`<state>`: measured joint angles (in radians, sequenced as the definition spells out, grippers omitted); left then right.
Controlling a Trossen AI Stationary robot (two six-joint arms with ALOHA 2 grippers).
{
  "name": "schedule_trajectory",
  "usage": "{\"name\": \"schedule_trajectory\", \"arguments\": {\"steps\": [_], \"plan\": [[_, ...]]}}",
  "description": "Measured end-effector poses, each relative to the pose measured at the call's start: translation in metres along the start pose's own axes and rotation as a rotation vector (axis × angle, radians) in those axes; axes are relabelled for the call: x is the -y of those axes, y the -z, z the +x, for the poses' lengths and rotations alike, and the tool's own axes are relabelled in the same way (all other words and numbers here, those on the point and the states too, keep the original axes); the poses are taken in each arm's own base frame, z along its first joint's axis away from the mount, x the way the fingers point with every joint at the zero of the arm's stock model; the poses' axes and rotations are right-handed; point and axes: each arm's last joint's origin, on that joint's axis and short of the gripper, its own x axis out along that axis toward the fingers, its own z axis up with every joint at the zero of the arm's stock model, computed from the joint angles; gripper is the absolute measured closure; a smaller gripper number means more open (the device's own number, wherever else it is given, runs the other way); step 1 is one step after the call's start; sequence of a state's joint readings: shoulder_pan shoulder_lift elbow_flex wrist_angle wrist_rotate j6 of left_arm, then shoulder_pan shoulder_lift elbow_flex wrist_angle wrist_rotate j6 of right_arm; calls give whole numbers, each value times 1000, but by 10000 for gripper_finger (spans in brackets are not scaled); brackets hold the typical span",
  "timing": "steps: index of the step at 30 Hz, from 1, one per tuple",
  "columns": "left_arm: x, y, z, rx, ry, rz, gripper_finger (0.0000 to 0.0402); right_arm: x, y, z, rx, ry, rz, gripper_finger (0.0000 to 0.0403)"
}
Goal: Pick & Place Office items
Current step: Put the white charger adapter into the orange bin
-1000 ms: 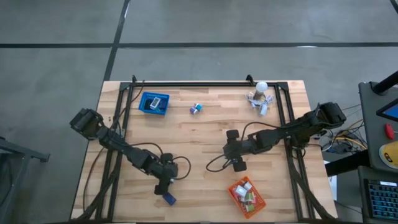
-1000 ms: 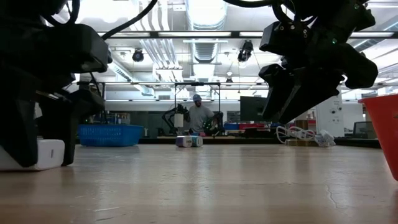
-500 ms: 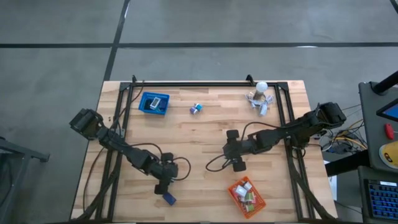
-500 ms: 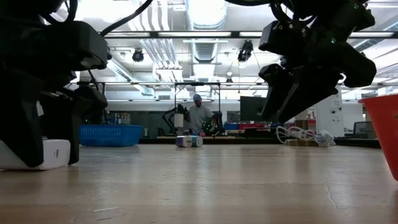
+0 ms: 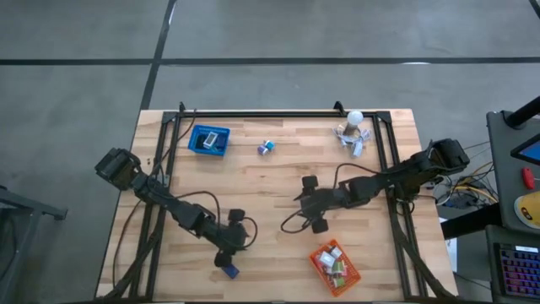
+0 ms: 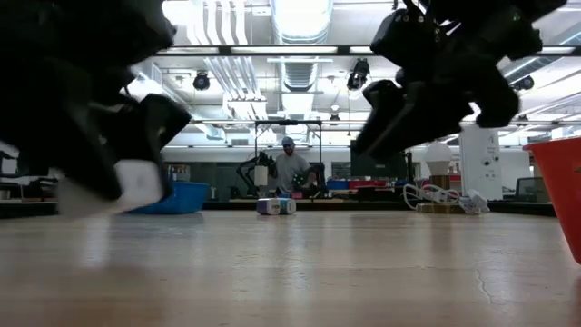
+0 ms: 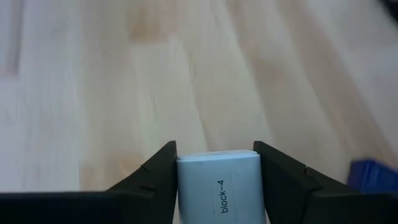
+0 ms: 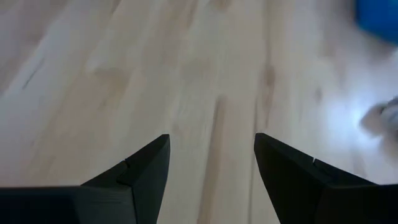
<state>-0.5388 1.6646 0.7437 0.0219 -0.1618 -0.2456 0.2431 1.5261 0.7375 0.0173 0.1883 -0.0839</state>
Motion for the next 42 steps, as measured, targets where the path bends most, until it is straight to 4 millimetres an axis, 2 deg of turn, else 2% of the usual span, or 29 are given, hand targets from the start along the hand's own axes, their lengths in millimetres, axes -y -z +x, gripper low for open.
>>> {"name": "schedule_trajectory", "arguments": {"steps": [6,13,17,22,27,32,42], "plan": [[-1,-16,-2,167,-39,100,229,14,9,4,217,120,-42,183],[-11,-43,-6,412,-15,180,229,52,26,0,429,253,8,184],[-27,-56,-3,536,64,207,229,75,34,-1,461,261,41,184],[-44,-78,12,588,124,236,229,91,38,-2,450,307,59,184],[-49,-108,36,604,217,313,229,94,43,-3,436,306,25,184],[-55,-127,58,576,261,366,229,90,56,-7,412,300,20,184],[-66,-164,75,652,385,436,229,97,84,-40,443,417,94,184]]}}
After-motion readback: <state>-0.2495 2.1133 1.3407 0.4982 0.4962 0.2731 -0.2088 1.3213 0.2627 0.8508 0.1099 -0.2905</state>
